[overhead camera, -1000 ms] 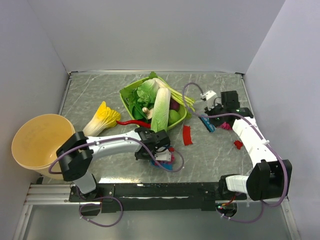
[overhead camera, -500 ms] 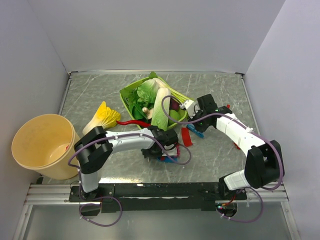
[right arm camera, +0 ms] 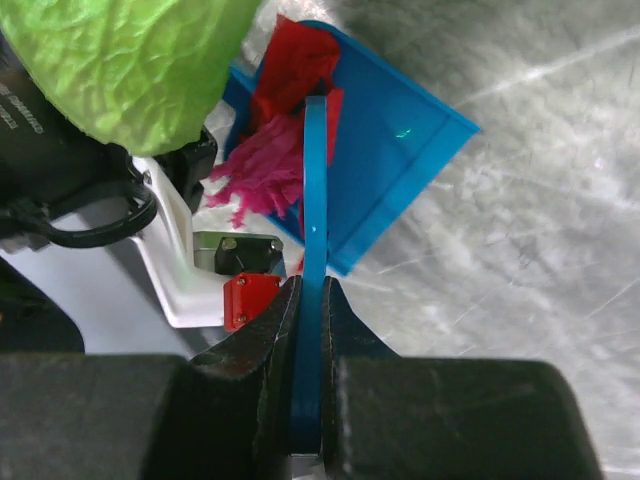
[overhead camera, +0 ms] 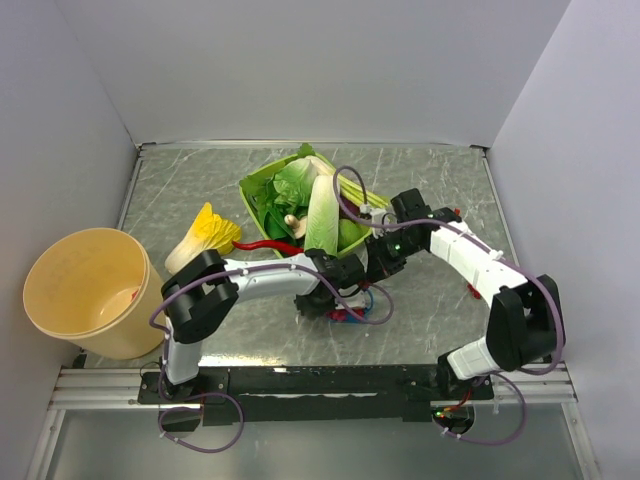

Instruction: Sweep away the paper scraps from the table

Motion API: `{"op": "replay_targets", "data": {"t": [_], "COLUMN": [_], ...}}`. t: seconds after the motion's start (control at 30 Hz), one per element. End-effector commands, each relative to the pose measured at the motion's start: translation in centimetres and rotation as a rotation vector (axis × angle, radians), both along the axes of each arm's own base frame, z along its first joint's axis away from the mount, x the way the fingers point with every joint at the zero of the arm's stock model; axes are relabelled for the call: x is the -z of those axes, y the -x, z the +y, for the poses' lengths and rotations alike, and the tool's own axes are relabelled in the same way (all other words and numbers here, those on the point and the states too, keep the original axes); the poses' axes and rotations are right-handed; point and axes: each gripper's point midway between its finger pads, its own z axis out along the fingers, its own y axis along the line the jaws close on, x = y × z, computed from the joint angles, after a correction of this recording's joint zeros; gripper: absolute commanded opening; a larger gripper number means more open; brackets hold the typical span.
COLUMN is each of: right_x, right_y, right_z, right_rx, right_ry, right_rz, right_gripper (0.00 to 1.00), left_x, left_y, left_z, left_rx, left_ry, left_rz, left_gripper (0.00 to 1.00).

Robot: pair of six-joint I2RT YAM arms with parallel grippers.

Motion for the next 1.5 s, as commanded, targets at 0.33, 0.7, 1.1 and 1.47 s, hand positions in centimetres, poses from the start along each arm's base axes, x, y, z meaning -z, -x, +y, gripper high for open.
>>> {"op": "replay_targets", "data": {"t": [0.33, 0.7, 1.1, 1.47], "right_x": [-7.6, -13.4, -15.7, -13.7], "right_y": [-2.6, -3.4, -8.8, -13.1], "right_z": [-4.0, -7.3, -12.9, -18.6], "right_rx": [0.065, 0.168, 0.434, 0.734], "right_ry": [0.052, 0.083, 0.073, 0.177], "right_rz": [-0.148, -0.309, -0.433, -0.436], "right_gripper": [0.0, 0.0, 0.0, 0.0], "left_x": [-2.8, -5.4, -10.8, -16.9], "left_y": [-2.8, -3.5, -3.9, -4.9], "left_z": [-4.7, -7.8, -10.4, -10.6], "left_rx": [0.057, 0.112, 0.194, 0.233], "left_ry": [0.368, 0.52, 0.651, 0.637], "left_rz": [-0.14, -0.156, -0.195, -0.256], "left_gripper": [0.01, 0.01, 0.01, 0.01]}}
